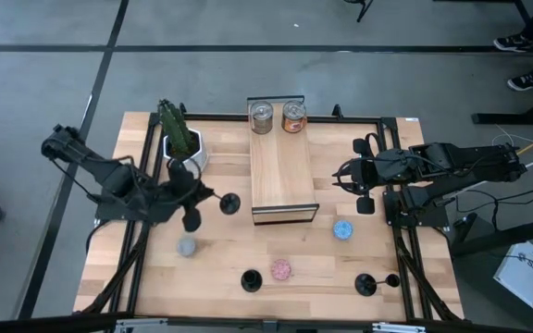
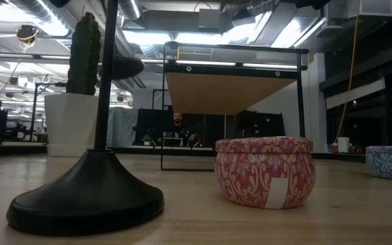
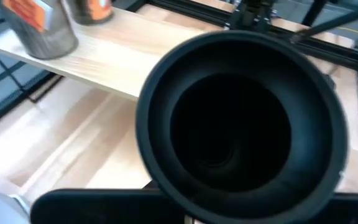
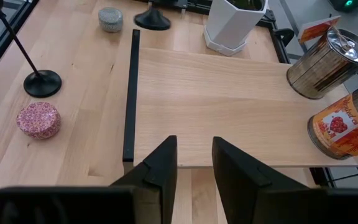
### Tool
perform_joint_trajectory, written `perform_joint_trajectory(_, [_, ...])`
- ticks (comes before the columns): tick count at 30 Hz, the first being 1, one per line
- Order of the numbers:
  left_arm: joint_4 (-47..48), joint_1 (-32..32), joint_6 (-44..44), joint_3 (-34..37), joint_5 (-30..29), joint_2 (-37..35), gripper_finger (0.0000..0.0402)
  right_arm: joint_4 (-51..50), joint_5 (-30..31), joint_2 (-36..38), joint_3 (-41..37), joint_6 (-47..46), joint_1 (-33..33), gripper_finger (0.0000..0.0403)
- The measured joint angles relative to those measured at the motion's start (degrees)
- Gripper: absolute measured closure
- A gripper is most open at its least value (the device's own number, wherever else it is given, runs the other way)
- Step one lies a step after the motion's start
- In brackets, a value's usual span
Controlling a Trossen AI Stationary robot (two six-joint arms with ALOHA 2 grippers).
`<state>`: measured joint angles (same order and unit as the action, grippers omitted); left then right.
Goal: Pick & Place candle stick holders
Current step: Put the top candle holder on the shelf
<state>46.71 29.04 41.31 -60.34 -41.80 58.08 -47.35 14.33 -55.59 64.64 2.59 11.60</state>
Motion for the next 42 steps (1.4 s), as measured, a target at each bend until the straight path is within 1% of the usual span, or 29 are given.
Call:
perform_joint_trajectory(4, [-3.2,-5.8,-5.1,0.0,4.2,0.0,0.0391,0.0,0.0,0.0,0.0,0.0,0.0,0.0300])
perform_joint_trajectory(12, [-13.4,-18.8,-17.8,0.0,17.5,0.0,0.0391,0.0,0.0,0.0,0.0,0.0,0.0,0.0300])
perform_joint_trajectory(14, [-13.9,-21.7,-19.5,-0.7,20.4,0.3,0.0391,0.0,0.0,0.0,0.0,0.0,0.0,0.0300])
perform_joint_trajectory(18, [-13.8,-25.6,-20.6,-2.7,23.0,2.1,0.0391,0.0,0.0,0.0,0.0,0.0,0.0,0.0300])
perform_joint_trajectory(22, [-13.6,-28.4,-23.5,-6.2,25.5,5.4,0.0391,0.0,0.0,0.0,0.0,0.0,0.0,0.0300])
perform_joint_trajectory(28, [-13.1,-32.5,-29.0,-14.4,29.5,12.7,0.0391,0.0,0.0,0.0,0.0,0.0,0.0,0.0300])
perform_joint_trajectory(36, [-8.5,-38.0,-34.2,-25.9,34.4,23.4,0.0391,0.0,0.0,0.0,0.0,0.0,0.0,0.0300])
perform_joint_trajectory(42, [-6.2,-41.2,-37.0,-31.2,39.7,29.1,0.0391,0.0,0.0,0.0,0.0,0.0,0.0,0.0300])
